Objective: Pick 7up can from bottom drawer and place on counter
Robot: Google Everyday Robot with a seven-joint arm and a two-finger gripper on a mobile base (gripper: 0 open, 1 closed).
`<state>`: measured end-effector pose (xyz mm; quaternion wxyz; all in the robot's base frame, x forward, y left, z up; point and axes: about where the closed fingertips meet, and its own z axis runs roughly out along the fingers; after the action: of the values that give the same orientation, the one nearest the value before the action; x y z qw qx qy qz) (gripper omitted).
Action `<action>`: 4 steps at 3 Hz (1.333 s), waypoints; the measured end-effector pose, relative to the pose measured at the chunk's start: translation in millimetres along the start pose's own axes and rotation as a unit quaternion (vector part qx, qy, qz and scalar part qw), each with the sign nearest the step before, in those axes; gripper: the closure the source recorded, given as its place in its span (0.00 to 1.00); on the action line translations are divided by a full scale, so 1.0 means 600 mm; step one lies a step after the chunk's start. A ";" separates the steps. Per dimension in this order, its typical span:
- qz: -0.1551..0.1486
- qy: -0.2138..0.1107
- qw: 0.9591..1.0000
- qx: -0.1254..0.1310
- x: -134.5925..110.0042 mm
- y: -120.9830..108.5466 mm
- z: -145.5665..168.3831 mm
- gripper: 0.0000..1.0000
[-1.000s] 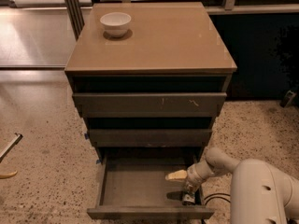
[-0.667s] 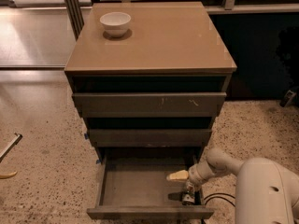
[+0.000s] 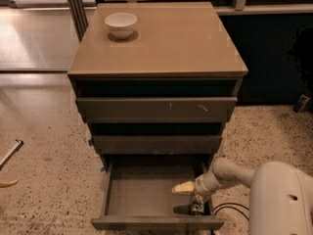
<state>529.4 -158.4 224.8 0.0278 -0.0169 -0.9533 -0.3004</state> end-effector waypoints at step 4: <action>0.004 0.021 1.000 0.020 -0.007 -0.009 0.041 0.00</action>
Offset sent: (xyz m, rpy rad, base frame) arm 0.0003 0.0215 -0.0155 0.0053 0.0315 0.0553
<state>532.6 -148.8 201.1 0.0491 -0.0139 -0.9581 -0.2818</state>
